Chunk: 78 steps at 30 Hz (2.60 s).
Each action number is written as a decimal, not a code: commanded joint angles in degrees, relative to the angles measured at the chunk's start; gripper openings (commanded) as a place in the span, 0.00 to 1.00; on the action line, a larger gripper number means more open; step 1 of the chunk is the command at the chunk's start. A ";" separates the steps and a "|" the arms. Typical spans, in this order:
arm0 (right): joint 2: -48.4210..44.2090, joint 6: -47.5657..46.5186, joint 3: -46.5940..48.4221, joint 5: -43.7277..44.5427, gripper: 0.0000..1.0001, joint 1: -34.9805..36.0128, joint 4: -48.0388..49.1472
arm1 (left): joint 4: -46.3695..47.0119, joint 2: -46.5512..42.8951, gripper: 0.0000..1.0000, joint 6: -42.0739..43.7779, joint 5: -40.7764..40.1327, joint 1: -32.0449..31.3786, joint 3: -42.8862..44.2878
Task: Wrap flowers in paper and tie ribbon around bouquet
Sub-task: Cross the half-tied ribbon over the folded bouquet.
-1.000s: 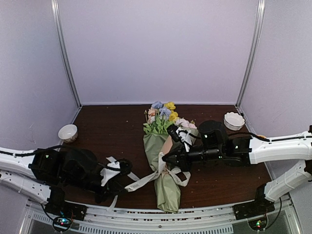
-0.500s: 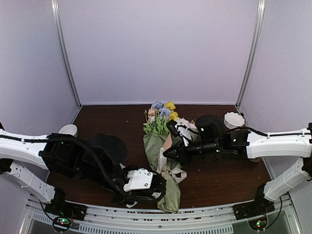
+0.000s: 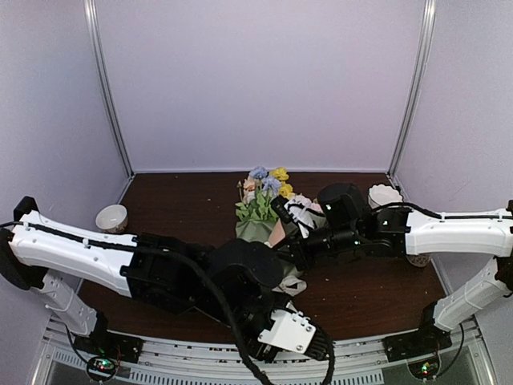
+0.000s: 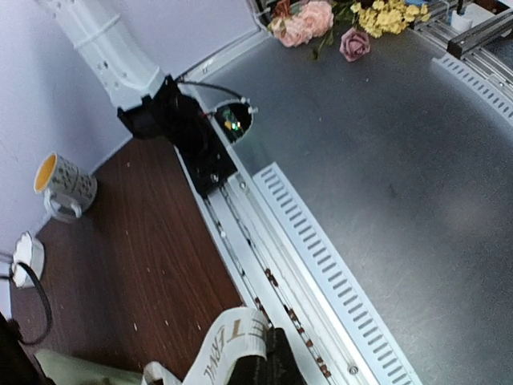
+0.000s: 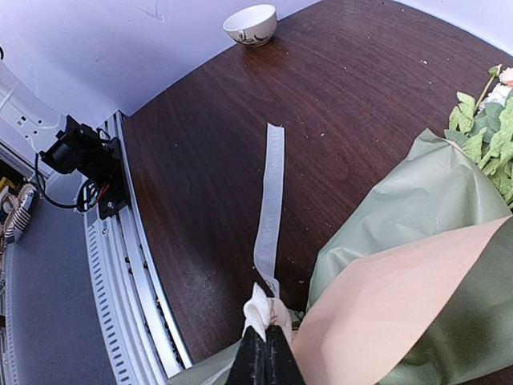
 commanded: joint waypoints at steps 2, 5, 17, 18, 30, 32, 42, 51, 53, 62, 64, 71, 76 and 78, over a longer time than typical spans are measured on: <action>-0.44 -1.89 1.25 1.05 0.00 -0.58 -2.40 | 4.47 4.17 0.00 10.90 2.92 -3.63 10.18; -0.62 -2.07 1.04 0.71 0.00 -0.67 -2.50 | 3.35 7.18 0.00 12.95 1.75 -4.13 13.87; -1.32 -4.23 -0.03 -2.29 0.00 -0.66 -3.12 | 14.18 10.01 0.17 11.10 6.84 -1.07 9.65; -1.33 -4.45 0.02 -2.23 0.00 -0.63 -3.39 | 15.39 9.88 0.21 9.72 5.15 -0.68 9.44; -1.51 -5.52 0.64 -2.81 0.00 -0.61 -4.00 | 11.92 15.47 0.98 1.94 -10.31 3.47 19.73; -1.32 -5.73 0.87 -2.83 0.00 -0.68 -4.47 | 12.49 15.22 0.98 2.41 -10.84 3.48 19.42; -1.09 -6.18 1.55 -3.56 0.00 -0.63 -5.50 | 14.17 11.63 0.95 4.10 -6.55 3.69 16.17; -1.88 -5.27 0.16 -4.18 0.00 -0.66 -3.43 | 32.10 -9.95 0.45 -4.32 -0.52 9.27 -10.20; -2.30 -4.92 -0.50 -4.45 0.00 -0.65 -2.58 | 35.57 -13.69 0.34 -9.59 0.65 13.21 -16.47; -2.03 -5.13 -0.66 -5.84 0.00 -0.67 -1.96 | 43.13 -16.70 0.35 -22.65 9.00 26.32 -31.31; -2.28 -5.08 -0.72 -5.82 0.00 -0.66 -1.88 | 49.39 -16.57 0.42 -25.26 13.12 28.50 -34.78; -2.21 -4.88 -0.28 -6.08 0.00 -0.61 -2.48 | 56.41 -13.01 0.37 -26.29 15.12 31.04 -37.21; -2.16 -5.40 -0.23 -7.05 0.00 -0.54 -2.78 | 54.97 -9.34 0.35 -26.42 16.60 33.17 -34.84; -2.52 -5.45 -0.39 -7.23 0.00 -0.55 -2.71 | 53.48 -8.05 0.35 -26.05 17.68 33.65 -33.55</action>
